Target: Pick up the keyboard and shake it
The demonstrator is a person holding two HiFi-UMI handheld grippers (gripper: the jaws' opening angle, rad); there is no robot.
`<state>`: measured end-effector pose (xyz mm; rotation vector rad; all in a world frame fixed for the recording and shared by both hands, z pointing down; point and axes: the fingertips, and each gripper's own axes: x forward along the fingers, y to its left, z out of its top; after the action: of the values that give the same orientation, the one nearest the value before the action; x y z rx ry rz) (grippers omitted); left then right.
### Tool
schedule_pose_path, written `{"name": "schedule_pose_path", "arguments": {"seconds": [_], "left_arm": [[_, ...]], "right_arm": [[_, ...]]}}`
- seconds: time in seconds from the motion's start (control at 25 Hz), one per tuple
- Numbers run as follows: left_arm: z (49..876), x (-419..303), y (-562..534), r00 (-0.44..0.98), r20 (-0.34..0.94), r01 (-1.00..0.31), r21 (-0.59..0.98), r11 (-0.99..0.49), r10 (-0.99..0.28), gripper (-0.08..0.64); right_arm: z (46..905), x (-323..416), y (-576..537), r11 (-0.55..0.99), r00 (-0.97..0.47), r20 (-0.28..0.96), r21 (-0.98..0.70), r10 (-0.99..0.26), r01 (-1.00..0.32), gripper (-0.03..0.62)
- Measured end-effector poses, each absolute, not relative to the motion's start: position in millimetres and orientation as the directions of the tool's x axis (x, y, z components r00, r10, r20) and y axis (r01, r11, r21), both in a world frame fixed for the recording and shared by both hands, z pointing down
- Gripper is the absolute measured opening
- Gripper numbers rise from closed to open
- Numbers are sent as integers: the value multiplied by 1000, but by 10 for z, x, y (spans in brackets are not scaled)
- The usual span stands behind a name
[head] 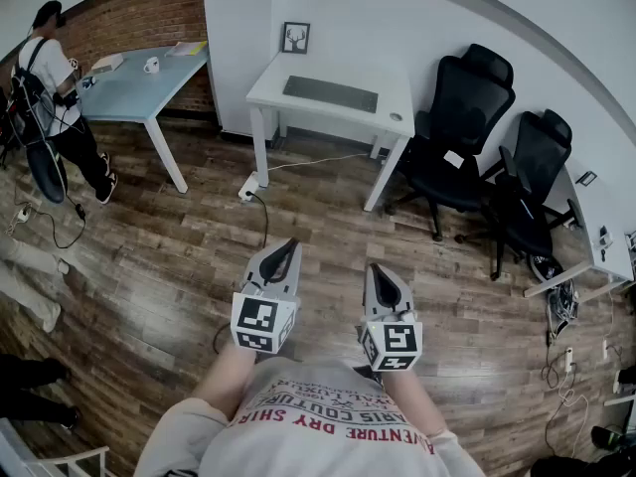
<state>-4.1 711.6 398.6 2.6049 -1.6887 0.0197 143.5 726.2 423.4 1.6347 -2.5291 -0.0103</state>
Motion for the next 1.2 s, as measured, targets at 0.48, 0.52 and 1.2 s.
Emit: {"name": "schedule_pose_path", "arguments": {"seconds": [0.48, 0.52, 1.2], "left_arm": [[4114, -32, 6903, 405, 56, -913, 72, -401, -912, 32], [4140, -42, 6884, 404, 59, -913, 79, -399, -913, 32], [4656, -124, 6143, 344, 177, -936, 142, -322, -922, 32]], "right_arm": [[4245, 1463, 7061, 414, -403, 120, 78, -907, -907, 26], [4255, 1470, 7046, 410, -400, 119, 71, -909, -909, 26], [4675, 1375, 6183, 480, -460, 207, 55, -863, -876, 26]]}}
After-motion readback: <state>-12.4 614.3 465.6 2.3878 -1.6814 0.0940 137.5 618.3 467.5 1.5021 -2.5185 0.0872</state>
